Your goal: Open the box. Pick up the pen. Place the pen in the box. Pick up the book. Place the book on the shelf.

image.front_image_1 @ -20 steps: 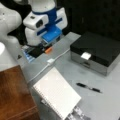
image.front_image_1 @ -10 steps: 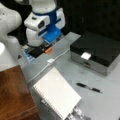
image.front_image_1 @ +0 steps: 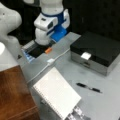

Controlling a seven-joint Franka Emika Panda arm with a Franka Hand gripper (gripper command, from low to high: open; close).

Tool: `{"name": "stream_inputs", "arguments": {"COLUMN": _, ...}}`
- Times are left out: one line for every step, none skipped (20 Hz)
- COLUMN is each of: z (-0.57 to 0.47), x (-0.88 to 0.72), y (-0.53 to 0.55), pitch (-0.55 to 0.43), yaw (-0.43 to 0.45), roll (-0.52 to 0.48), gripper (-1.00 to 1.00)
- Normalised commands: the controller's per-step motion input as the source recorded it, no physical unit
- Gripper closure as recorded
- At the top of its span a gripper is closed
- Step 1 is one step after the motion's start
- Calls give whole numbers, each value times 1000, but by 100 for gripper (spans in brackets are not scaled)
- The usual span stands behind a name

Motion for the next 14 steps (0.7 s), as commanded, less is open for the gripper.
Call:
{"name": "stream_inputs", "arguments": {"z": 71, "x": 172, "y": 537, "pitch": 60, "yaw": -128, "roll": 219, "gripper": -100}}
{"name": "stream_inputs", "arguments": {"z": 96, "x": 239, "y": 480, "pitch": 75, "yaw": -141, "roll": 205, "gripper": -100}}
{"name": "stream_inputs", "arguments": {"z": 108, "x": 280, "y": 403, "pitch": 80, "yaw": -146, "roll": 191, "gripper": -100}}
{"name": "stream_inputs", "arguments": {"z": 116, "x": 327, "y": 313, "pitch": 93, "yaw": -151, "roll": 163, "gripper": -100}}
{"name": "stream_inputs", "arguments": {"z": 116, "x": 377, "y": 270, "pitch": 105, "yaw": -160, "roll": 136, "gripper": -100}}
{"name": "stream_inputs", "arguments": {"z": 112, "x": 430, "y": 213, "pitch": 125, "yaw": -164, "roll": 121, "gripper": -100}}
{"name": "stream_inputs", "arguments": {"z": 98, "x": 493, "y": 169, "pitch": 140, "yaw": -166, "roll": 100, "gripper": -100}}
{"name": "stream_inputs", "arguments": {"z": 72, "x": 555, "y": 142, "pitch": 148, "yaw": -168, "roll": 93, "gripper": -100}}
{"name": "stream_inputs", "arguments": {"z": 58, "x": 572, "y": 120, "pitch": 160, "yaw": -163, "roll": 85, "gripper": -100}}
{"name": "stream_inputs", "arguments": {"z": 53, "x": 574, "y": 116, "pitch": 172, "yaw": -156, "roll": 79, "gripper": -100}}
{"name": "stream_inputs", "arguments": {"z": 65, "x": 531, "y": 112, "pitch": 186, "yaw": -148, "roll": 76, "gripper": -100}}
{"name": "stream_inputs", "arguments": {"z": 73, "x": 509, "y": 112, "pitch": 197, "yaw": -140, "roll": 72, "gripper": -100}}
{"name": "stream_inputs", "arguments": {"z": 85, "x": 474, "y": 109, "pitch": 206, "yaw": -135, "roll": 69, "gripper": -100}}
{"name": "stream_inputs", "arguments": {"z": 90, "x": 451, "y": 102, "pitch": 249, "yaw": -200, "roll": 329, "gripper": -100}}
